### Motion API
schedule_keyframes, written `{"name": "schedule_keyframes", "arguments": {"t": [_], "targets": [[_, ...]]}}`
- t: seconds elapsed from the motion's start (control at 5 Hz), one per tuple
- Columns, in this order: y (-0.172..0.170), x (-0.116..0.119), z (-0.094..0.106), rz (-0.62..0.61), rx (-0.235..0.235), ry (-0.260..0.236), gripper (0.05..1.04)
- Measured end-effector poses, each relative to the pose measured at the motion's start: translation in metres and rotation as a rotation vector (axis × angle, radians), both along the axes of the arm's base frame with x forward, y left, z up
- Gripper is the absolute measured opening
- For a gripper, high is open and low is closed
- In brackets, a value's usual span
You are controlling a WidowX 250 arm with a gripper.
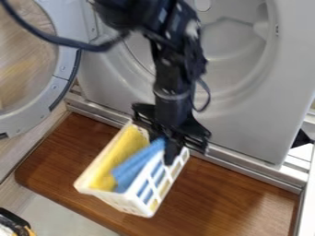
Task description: Moved the white basket on the middle of the table
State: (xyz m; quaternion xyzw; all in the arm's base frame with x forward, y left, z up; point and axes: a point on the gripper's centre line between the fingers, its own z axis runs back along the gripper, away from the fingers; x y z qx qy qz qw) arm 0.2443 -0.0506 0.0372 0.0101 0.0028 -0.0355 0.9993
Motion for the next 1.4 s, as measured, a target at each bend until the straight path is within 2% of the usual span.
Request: {"name": "schedule_keyframes", "arguments": {"t": [0.4, 0.6, 0.8, 1.0, 1.2, 1.4], "targets": [[-0.008, 0.004, -0.038, 0.043, 0.022, 0.027, 0.15], [-0.012, 0.006, -0.055, 0.034, 0.035, 0.023, 0.151], [-0.013, 0.01, -0.057, 0.027, 0.036, -0.003, 0.193], [-0.012, 0.008, -0.059, 0.038, 0.014, -0.008, 0.444], [-0.007, 0.003, -0.059, 0.059, -0.02, -0.025, 0.756], [-0.009, 0.003, -0.048, 0.056, -0.048, -0.062, 0.991]]}}
